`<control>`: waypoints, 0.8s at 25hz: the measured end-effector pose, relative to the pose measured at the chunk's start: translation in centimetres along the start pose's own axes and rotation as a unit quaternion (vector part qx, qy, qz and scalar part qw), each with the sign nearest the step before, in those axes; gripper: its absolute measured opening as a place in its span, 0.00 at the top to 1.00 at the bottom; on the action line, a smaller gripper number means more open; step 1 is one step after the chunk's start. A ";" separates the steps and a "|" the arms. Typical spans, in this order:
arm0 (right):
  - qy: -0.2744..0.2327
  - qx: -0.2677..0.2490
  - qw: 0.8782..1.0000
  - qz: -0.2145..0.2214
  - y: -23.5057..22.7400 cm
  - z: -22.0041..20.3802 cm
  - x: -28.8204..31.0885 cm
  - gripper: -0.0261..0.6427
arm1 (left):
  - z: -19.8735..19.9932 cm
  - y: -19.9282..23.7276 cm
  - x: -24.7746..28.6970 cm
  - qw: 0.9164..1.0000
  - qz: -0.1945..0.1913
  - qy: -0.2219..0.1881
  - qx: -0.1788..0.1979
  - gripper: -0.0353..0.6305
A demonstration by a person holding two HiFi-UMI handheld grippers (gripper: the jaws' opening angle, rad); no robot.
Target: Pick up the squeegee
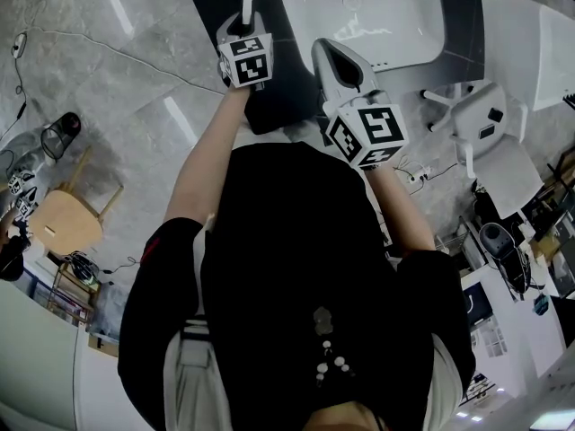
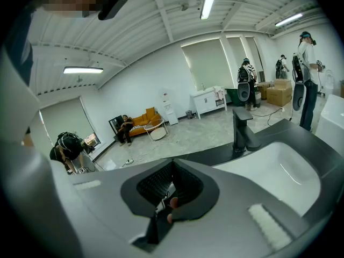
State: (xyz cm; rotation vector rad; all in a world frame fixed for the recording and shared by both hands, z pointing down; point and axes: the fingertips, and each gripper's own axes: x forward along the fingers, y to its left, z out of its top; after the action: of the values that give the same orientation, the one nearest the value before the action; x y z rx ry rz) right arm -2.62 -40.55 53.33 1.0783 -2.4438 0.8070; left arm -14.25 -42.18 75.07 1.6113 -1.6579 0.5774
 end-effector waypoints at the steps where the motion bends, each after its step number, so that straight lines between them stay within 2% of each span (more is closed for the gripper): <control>1: 0.000 0.000 1.000 -0.001 0.0 0.0 -0.2 0.96 | -0.1 0.0 -0.1 1.000 -0.001 0.000 0.000 0.80; 13: -0.011 -0.007 1.000 0.006 1.3 -0.4 -1.5 0.96 | -0.1 0.4 -2.6 1.000 0.005 -0.025 0.010 0.80; 20: -0.013 -0.016 1.000 0.016 2.1 -1.2 -2.4 0.96 | 0.1 0.9 -5.1 0.999 0.011 -0.035 0.003 0.80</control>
State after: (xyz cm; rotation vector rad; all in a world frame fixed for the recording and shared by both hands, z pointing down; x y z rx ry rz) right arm -2.54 -37.29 52.21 1.0465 -2.4928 0.7670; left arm -15.48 -38.83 71.25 1.6365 -1.7294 0.5432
